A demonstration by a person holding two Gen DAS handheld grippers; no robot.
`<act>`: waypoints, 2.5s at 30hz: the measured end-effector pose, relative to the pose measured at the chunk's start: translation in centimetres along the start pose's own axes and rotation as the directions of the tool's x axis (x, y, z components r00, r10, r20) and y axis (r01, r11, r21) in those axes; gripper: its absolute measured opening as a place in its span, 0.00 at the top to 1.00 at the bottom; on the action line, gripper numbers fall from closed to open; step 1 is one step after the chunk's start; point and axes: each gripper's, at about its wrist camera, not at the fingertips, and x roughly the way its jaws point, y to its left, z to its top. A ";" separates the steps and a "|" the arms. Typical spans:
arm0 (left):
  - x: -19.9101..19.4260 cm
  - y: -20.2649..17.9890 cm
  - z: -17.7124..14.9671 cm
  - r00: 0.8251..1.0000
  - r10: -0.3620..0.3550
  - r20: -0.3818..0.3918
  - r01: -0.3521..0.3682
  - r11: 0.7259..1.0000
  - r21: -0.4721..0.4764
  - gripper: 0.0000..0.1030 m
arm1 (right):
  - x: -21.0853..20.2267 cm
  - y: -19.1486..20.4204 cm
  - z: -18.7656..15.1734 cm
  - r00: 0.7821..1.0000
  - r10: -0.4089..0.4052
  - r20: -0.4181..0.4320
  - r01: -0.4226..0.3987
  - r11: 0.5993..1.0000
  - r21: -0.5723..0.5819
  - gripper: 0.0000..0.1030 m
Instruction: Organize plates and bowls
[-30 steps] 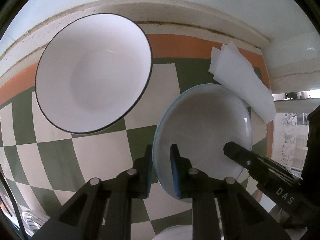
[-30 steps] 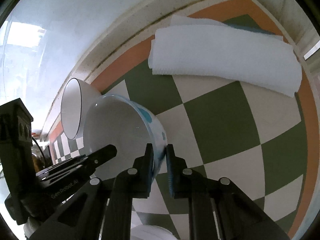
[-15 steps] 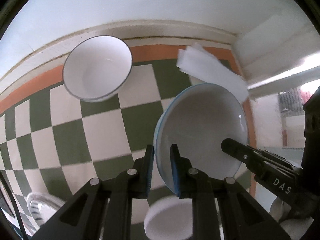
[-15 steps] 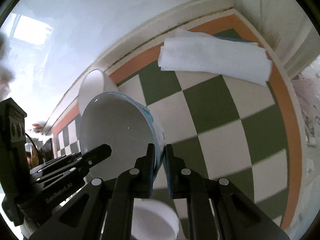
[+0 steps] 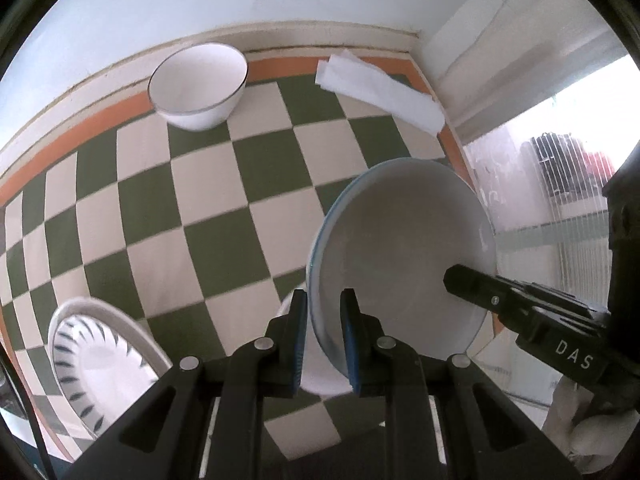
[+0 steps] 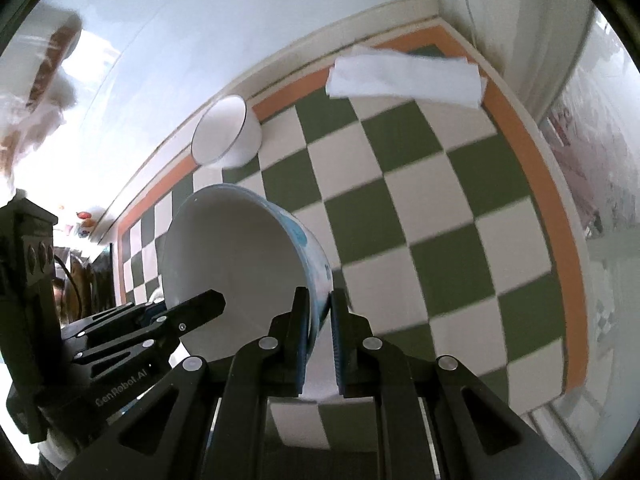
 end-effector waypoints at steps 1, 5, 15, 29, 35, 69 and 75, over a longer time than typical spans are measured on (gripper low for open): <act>0.1 0.1 -0.5 1.000 0.001 -0.006 -0.001 1.000 0.001 0.86 | 0.1 0.0 -0.3 1.000 0.001 -0.004 -0.001 1.000 0.001 0.88; 0.7 0.6 -2.0 0.999 0.019 -0.036 -0.019 1.000 -0.005 0.86 | 1.5 -0.1 -2.4 0.999 0.010 -0.037 -0.009 1.000 0.014 0.88; 3.9 1.3 -3.5 0.992 0.065 -0.109 -0.066 0.998 -0.004 0.86 | 5.4 -0.8 -4.4 0.993 -0.016 -0.113 0.017 1.000 0.011 0.88; 6.1 1.3 -4.0 0.981 0.104 -0.162 -0.104 0.995 0.009 0.86 | 8.0 -1.1 -4.3 0.983 -0.055 -0.174 0.055 0.998 -0.002 0.87; 6.4 1.1 -4.0 0.980 0.105 -0.168 -0.104 0.994 0.013 0.86 | 8.0 -1.0 -3.9 0.981 -0.071 -0.182 0.070 0.997 -0.016 0.87; 4.8 18.0 17.7 0.994 0.093 -0.052 -0.106 0.917 -0.385 0.81 | 16.4 8.4 21.6 0.986 0.128 -0.108 -0.133 0.990 -0.042 0.64; 8.0 18.1 18.7 0.992 0.092 -0.086 -0.115 0.937 -0.329 0.85 | 20.5 8.9 22.8 0.979 0.112 -0.169 -0.118 0.993 -0.025 0.76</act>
